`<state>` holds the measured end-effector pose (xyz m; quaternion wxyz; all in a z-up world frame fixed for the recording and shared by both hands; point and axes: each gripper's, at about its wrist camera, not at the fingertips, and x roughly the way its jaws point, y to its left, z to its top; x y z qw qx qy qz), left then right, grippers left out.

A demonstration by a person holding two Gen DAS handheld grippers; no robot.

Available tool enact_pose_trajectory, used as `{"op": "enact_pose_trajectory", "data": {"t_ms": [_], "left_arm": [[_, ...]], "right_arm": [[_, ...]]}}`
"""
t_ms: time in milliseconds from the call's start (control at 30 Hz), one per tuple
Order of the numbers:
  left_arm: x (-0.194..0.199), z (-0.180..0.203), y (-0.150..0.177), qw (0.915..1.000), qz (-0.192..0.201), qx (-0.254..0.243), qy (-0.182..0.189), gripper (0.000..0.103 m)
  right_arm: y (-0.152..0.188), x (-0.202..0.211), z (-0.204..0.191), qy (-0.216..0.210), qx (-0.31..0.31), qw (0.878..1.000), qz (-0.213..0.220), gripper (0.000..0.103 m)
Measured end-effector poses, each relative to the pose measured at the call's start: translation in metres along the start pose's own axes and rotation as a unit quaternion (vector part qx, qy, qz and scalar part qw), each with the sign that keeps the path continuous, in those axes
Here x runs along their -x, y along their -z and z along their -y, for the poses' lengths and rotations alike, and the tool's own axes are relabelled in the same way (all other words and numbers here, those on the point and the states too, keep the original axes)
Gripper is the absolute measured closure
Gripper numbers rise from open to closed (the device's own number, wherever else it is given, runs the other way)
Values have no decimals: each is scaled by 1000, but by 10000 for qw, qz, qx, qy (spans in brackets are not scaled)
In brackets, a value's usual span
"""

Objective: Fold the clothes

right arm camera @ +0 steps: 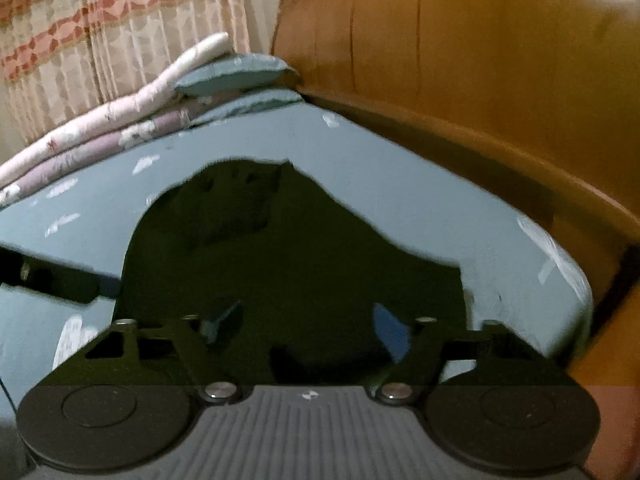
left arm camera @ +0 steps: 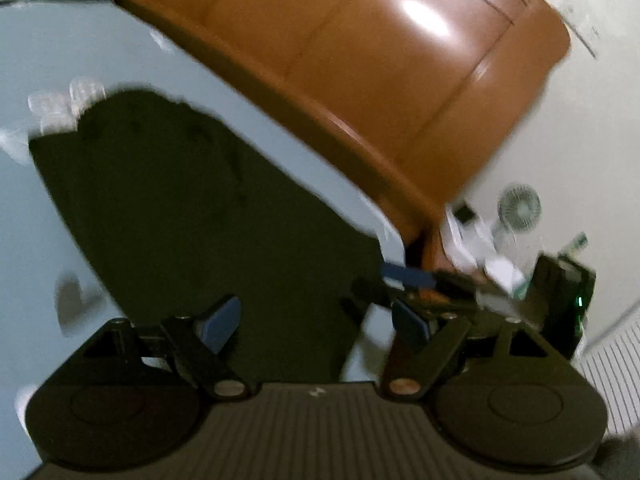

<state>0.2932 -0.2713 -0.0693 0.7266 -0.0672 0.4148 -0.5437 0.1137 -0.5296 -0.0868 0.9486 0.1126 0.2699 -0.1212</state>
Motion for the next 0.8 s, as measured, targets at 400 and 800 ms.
{"op": "enact_pose_trajectory", "data": {"t_ms": [400,800], "left_arm": [[-33,-58,-18,9961,311,714,-405,20],[-50,-22,-42,9994,243,104,-212,20]], "right_arm": [[-67,-120,-9,-336,588,9968,-434,82],[-41,-50,13,171,-44,9997,-156,72]]}}
